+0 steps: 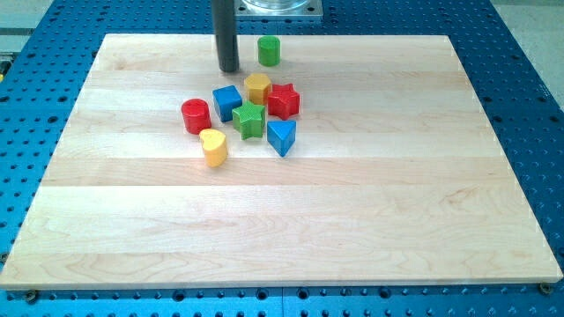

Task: Move the green circle top right side of the red star

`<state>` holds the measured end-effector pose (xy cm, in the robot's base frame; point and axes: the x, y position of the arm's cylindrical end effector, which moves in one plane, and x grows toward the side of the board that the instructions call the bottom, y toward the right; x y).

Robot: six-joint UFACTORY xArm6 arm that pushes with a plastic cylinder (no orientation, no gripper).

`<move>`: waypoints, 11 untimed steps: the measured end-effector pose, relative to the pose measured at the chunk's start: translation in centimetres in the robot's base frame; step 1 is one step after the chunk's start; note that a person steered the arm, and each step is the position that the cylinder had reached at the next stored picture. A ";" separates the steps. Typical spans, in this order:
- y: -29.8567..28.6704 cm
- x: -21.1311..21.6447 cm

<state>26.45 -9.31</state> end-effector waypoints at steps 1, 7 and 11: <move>-0.1 -2.0; 16.5 -6.3; 13.7 -0.8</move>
